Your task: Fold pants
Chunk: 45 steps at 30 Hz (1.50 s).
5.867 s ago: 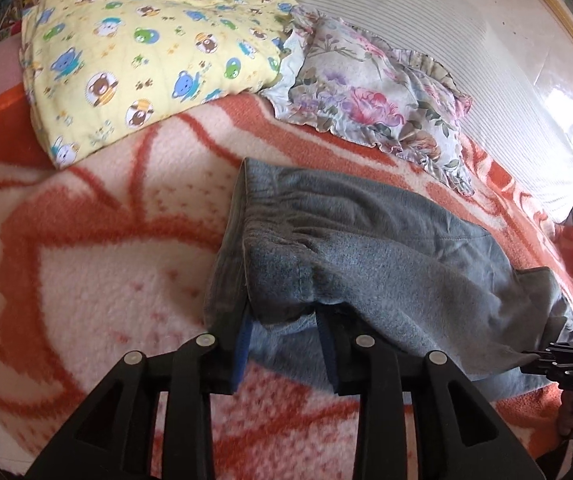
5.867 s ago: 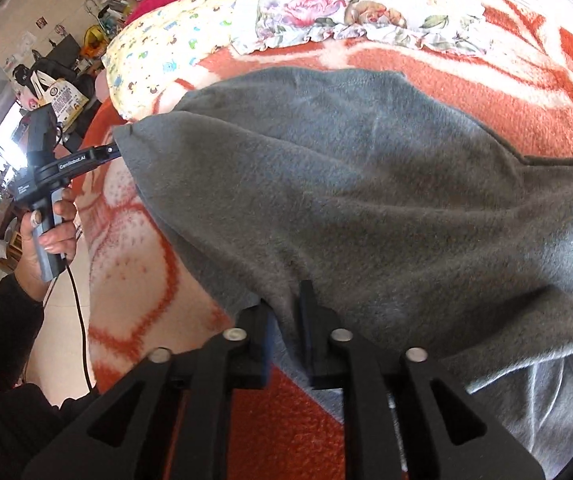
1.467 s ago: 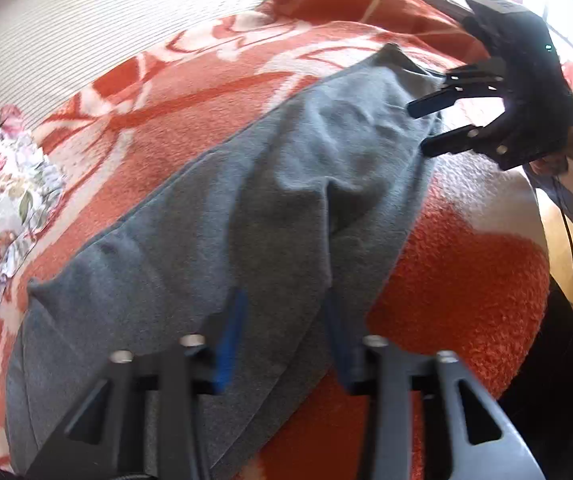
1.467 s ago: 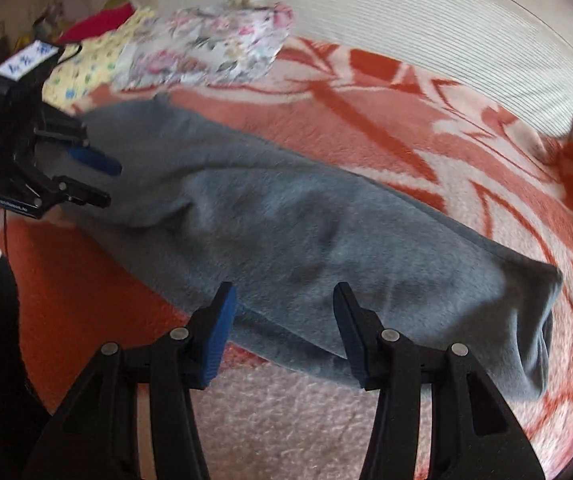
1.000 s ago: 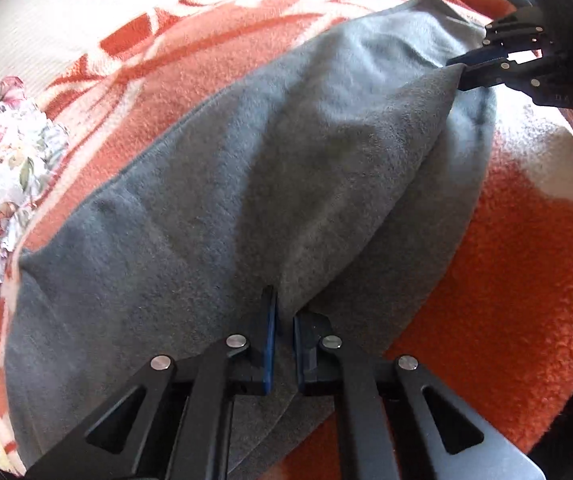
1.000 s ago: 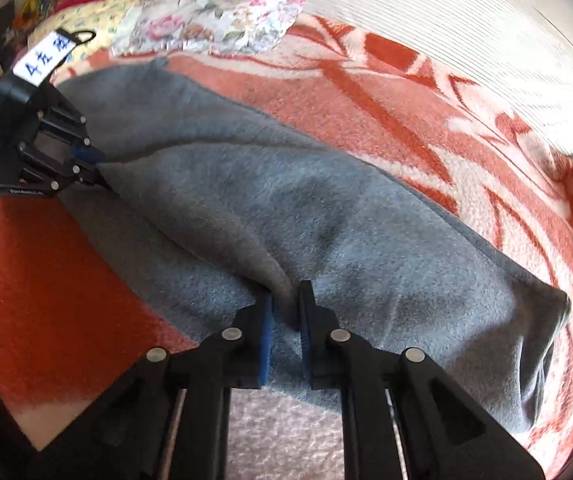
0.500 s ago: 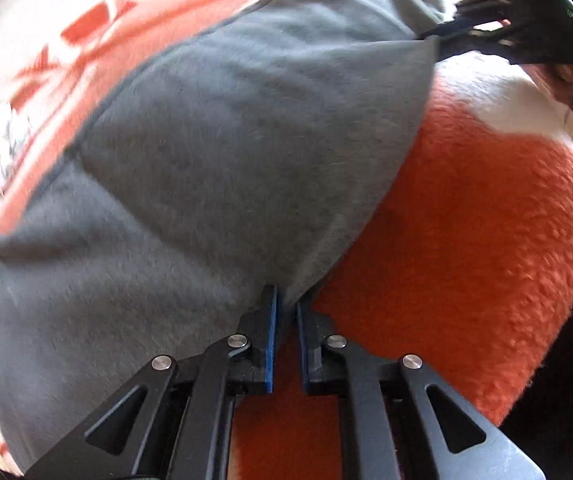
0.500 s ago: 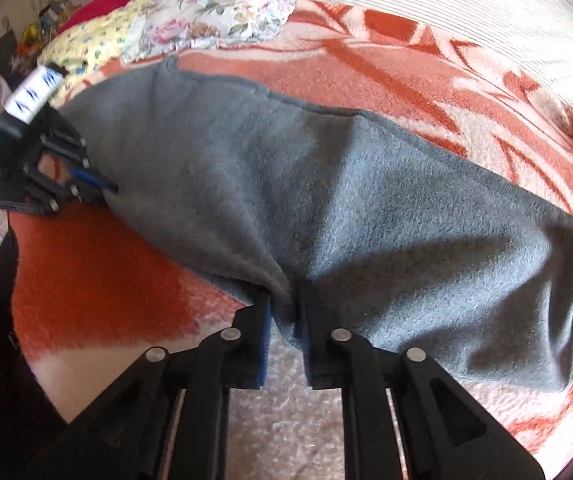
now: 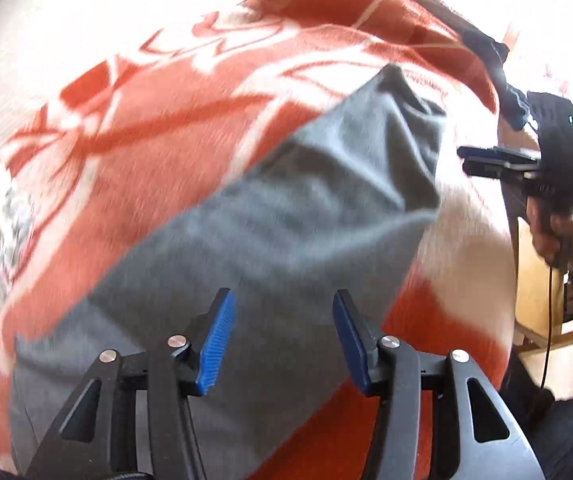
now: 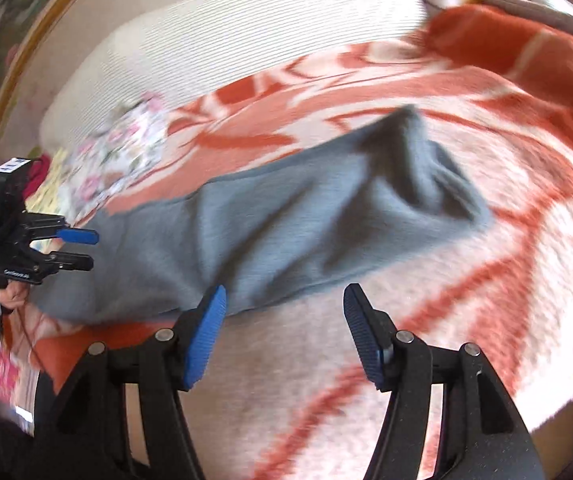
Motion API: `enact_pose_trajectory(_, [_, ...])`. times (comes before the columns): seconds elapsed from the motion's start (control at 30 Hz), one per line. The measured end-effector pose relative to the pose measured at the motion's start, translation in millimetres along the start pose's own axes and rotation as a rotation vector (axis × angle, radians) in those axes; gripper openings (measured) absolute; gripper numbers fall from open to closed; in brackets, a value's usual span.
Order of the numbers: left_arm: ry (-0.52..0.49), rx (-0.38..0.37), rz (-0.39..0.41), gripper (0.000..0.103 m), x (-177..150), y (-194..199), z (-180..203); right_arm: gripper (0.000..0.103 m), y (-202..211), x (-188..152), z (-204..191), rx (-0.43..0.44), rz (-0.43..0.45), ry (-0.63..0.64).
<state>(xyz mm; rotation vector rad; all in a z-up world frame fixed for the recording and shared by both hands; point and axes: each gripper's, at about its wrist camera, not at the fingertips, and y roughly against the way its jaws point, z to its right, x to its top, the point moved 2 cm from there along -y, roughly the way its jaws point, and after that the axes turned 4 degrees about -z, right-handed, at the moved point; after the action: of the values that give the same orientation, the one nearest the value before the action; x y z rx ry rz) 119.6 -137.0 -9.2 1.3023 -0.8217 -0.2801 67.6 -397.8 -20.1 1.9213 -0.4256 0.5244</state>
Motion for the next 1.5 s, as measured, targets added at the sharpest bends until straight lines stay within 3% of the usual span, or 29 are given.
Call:
enact_pose_trajectory(0.1, [-0.045, -0.038, 0.021, 0.061, 33, -7, 29, 0.062, 6, 1, 23, -0.025, 0.047, -0.116])
enact_pose_trajectory(0.3, [-0.102, -0.088, 0.001, 0.061, 100, -44, 62, 0.062, 22, 8, 57, -0.04, 0.15, -0.263])
enact_pose_trajectory(0.6, [-0.212, -0.158, -0.058, 0.061, 183, -97, 107, 0.062, 18, 15, 91, 0.004, 0.194, -0.43])
enact_pose_trajectory(0.8, [-0.237, -0.12, -0.136, 0.061, 214, -142, 119, 0.061, 3, 19, 112, 0.037, 0.212, -0.539])
enact_pose_trajectory(0.87, [-0.222, -0.118, -0.164, 0.065, 221, -158, 120, 0.06, -1, 20, 116, 0.054, 0.228, -0.561])
enact_pose_trajectory(1.07, [-0.183, -0.184, -0.162, 0.069, 229, -168, 119, 0.053, -5, 27, 125, 0.122, 0.275, -0.618])
enact_pose_trajectory(1.1, [-0.191, -0.189, -0.15, 0.065, 226, -167, 121, 0.05, -7, 27, 126, 0.128, 0.272, -0.618])
enact_pose_trajectory(1.17, [-0.208, -0.21, -0.126, 0.049, 222, -164, 124, 0.027, -14, 28, 127, 0.127, 0.257, -0.625])
enact_pose_trajectory(1.2, [-0.211, -0.231, -0.118, 0.031, 219, -161, 126, 0.021, -16, 26, 129, 0.126, 0.254, -0.639])
enact_pose_trajectory(1.23, [-0.214, -0.254, -0.116, 0.021, 217, -158, 128, 0.013, -18, 26, 132, 0.147, 0.255, -0.655])
enact_pose_trajectory(1.37, [-0.239, -0.224, -0.079, 0.014, 210, -149, 134, 0.011, -10, 21, 133, 0.225, 0.291, -0.694])
enact_pose_trajectory(1.5, [-0.17, -0.306, -0.018, 0.01, 209, -118, 116, 0.01, 7, 27, 116, 0.266, 0.331, -0.658])
